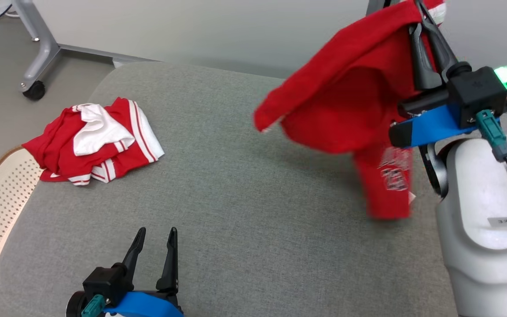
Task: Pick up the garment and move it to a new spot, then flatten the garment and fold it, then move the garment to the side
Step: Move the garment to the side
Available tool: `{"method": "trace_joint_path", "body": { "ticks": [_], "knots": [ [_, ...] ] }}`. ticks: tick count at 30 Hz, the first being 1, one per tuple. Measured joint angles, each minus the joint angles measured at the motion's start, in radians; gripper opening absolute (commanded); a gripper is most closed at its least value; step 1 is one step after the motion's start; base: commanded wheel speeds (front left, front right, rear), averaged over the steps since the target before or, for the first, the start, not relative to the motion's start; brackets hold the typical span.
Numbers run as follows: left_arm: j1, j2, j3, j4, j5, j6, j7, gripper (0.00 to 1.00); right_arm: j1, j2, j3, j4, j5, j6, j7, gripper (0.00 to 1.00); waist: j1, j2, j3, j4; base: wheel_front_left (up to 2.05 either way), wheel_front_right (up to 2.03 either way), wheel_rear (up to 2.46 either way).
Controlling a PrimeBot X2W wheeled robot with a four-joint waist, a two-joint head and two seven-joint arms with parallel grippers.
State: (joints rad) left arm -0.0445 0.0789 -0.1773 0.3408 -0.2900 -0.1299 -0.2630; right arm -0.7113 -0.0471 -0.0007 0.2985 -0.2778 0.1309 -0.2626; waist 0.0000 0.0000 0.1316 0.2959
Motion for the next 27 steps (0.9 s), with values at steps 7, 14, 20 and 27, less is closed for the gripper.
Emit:
{"method": "trace_joint_path", "body": {
  "ticks": [7,14,20,27],
  "knots": [
    [0.017,0.001,0.007,-0.006,0.01,0.0,0.0,1.0,0.263,-0.002,-0.01,-0.019,0.034,0.0,0.0,0.0,0.0,0.0,-0.006,-0.085,0.0,0.0,0.0],
    [0.017,0.011,0.003,-0.015,0.017,0.0,0.0,1.0,0.556,-0.002,-0.067,0.027,0.01,0.0,0.0,0.2,0.0,0.0,-0.006,-0.18,0.0,0.0,0.0],
    [0.019,0.019,-0.018,-0.017,0.017,0.0,0.0,1.0,0.639,-0.002,-0.118,0.084,0.039,0.0,0.0,1.0,-0.0001,0.0,-0.014,-0.237,0.0,0.0,0.0],
    [0.009,0.04,-0.083,-0.03,-0.017,0.0,0.0,1.0,0.652,-0.002,-0.093,0.048,0.093,0.0,0.0,1.0,-0.0001,0.0,0.008,-0.312,0.0,0.0,0.0]
  ]
}}
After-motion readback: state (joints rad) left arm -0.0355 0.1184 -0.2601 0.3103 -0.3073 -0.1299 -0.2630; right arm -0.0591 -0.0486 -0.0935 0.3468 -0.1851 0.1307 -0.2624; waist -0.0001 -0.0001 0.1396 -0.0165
